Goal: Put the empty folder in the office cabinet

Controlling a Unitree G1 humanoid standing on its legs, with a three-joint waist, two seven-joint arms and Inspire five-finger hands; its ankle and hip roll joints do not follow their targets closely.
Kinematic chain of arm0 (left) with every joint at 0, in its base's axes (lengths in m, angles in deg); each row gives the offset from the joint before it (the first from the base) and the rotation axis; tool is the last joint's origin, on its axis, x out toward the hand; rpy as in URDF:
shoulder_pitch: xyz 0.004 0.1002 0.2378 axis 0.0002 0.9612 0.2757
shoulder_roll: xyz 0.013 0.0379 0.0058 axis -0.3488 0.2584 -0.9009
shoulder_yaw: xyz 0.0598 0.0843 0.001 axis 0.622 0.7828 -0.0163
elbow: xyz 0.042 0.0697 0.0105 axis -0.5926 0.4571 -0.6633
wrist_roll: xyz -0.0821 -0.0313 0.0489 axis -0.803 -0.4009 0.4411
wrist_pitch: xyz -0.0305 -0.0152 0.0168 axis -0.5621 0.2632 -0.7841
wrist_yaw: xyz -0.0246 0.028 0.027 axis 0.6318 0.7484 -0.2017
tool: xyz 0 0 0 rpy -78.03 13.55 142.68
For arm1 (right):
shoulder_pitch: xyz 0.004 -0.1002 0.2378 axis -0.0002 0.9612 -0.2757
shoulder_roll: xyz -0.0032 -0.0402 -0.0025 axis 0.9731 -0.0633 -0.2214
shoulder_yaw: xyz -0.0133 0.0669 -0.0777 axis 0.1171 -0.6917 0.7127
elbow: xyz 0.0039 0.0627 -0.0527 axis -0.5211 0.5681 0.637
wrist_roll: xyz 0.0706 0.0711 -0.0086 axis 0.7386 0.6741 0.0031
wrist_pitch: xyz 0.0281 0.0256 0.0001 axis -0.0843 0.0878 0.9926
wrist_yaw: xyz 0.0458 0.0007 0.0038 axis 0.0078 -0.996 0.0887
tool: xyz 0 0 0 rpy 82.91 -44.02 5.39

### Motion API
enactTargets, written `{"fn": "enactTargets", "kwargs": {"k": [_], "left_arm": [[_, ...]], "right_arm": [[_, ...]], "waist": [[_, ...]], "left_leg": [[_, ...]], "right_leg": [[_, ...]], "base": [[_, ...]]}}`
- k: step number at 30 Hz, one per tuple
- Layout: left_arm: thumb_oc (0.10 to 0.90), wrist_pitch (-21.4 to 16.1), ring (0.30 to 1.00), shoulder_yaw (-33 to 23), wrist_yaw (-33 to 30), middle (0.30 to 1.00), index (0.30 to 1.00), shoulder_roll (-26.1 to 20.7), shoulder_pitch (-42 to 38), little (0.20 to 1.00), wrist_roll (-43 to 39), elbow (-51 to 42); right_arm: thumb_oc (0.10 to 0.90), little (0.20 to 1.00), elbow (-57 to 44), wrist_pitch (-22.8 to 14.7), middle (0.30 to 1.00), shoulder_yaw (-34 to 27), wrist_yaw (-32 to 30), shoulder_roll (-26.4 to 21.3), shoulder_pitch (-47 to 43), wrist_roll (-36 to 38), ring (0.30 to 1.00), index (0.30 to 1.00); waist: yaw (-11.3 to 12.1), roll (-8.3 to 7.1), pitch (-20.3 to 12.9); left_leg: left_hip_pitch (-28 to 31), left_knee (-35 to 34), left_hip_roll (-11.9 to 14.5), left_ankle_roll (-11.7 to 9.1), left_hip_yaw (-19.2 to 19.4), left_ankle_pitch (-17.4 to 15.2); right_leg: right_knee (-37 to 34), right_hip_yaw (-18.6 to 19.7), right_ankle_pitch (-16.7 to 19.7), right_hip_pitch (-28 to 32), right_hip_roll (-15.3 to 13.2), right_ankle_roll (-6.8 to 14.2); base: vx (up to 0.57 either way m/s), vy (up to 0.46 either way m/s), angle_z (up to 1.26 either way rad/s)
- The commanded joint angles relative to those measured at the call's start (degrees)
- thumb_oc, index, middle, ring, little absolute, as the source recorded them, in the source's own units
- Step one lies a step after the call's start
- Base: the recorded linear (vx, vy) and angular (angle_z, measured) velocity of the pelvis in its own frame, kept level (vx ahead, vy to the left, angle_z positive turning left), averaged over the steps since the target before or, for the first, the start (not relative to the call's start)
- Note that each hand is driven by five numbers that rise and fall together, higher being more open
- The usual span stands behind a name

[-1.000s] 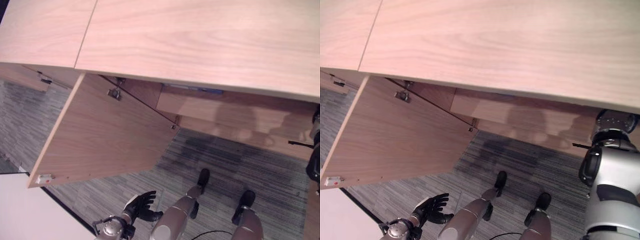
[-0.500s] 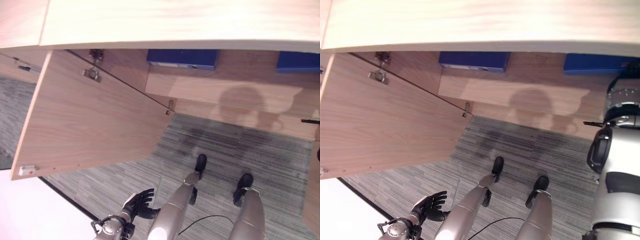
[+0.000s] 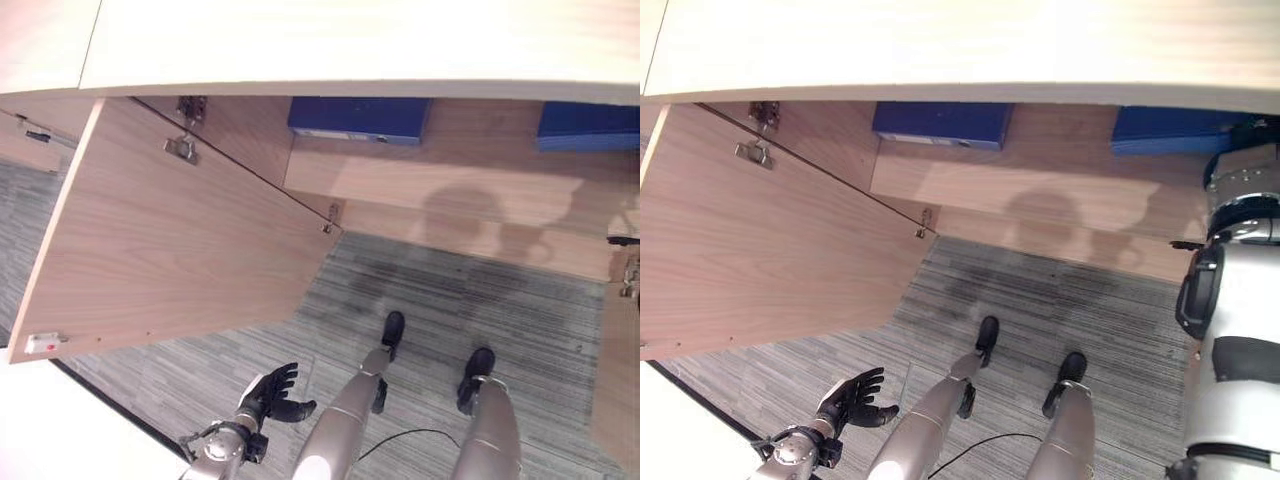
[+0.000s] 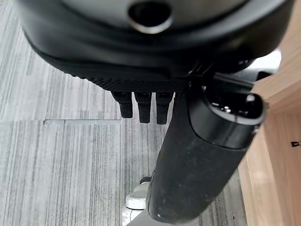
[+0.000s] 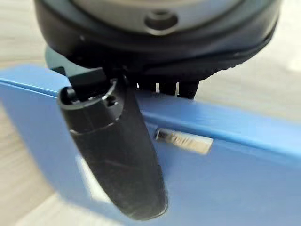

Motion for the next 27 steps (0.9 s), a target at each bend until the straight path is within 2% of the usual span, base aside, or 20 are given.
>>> {"fn": "enactTargets", "kwargs": {"k": [1, 7, 16, 24, 26, 27], "left_arm": [[0.8, -0.25, 0.9, -1.59, -1.84, 0.9, 0.9, -2.95, -1.12, 0.9, 1.86, 6.18], [0.8, 0.16, 0.9, -0.87, -1.58, 0.9, 0.9, -1.86, -1.58, 0.9, 1.47, 6.68], [0.8, 0.21, 0.9, -0.27, -1.36, 0.9, 0.9, -0.68, -1.8, 0.9, 0.19, 7.08], [0.8, 0.41, 0.9, -0.4, -1.1, 0.9, 0.9, -0.49, -1.64, 0.9, -1.04, 6.09], [0.8, 0.5, 0.9, -0.42, -0.84, 0.9, 0.9, -0.27, -1.41, 0.9, -0.98, 5.83], [0.8, 0.52, 0.9, -0.39, -0.79, 0.9, 0.9, -0.33, -1.26, 0.9, -0.94, 5.59]], "right_arm": [[0.8, 0.9, -0.17, 0.61, 0.9, 4.3, -1.31, -4.69, -4.69, -3.46, 0.9, 0.9], [0.8, 0.9, 0.92, 1.8, 0.9, 5.33, -2.22, -3.01, -5.62, -4.42, 0.9, 0.9], [0.8, 0.9, 0.77, 2.15, 0.9, 3.46, -2.79, -0.12, -2.56, -4.9, 0.9, 0.9], [0.8, 0.9, -0.73, 0.87, 0.9, -0.64, -3.35, 3.05, 2.61, -3.83, 0.9, 0.9], [0.8, 0.9, -1.84, -0.32, 0.9, -3.97, -4.02, 5.82, 7.62, -3.5, 0.9, 0.9], [0.8, 0.9, -1.77, -0.4, 0.9, -4.44, -4.12, 6.27, 8.29, -3.56, 0.9, 0.9]], "waist": [[1.92, -1.32, -0.02], [2.42, -1.71, 0.12], [2.47, -2.14, 0.14], [2.48, -2.7, 0.15], [2.45, -3.37, -0.04], [2.59, -3.22, 0.3]], "left_leg": [[6.01, 5.19, 0.52, -1.61, 1.59, -16.07], [6.23, 4.67, 0.88, -1.05, 1.49, -16.03], [9.01, 2.86, 1.39, -1.13, 0.86, -15.42], [11.97, 2.16, 1.64, -1.0, 0.32, -15.7], [13.65, 1.2, 1.9, -0.87, 0.06, -15.46], [13.39, 1.32, 1.88, -0.76, 0.11, -14.43]], "right_leg": [[-10.36, 0.59, -2.47, 8.17, 2.21, 4.53], [-11.21, 0.83, -1.72, 8.35, 2.71, 4.58], [-13.46, 0.21, -1.51, 11.85, 3.31, 4.42], [-15.51, -0.47, -1.04, 16.06, 3.68, 4.45], [-17.37, -1.11, -0.31, 18.64, 4.11, 4.54], [-17.56, -1.64, 0.93, 18.64, 3.97, 4.33]], "base": [[-0.02, -0.003, 0.14], [-0.02, -0.004, -0.01], [-0.01, -0.007, -0.02], [0.0, -0.001, 0.0], [-0.05, 0.008, 0.0], [-0.08, 0.01, 0.01]]}}
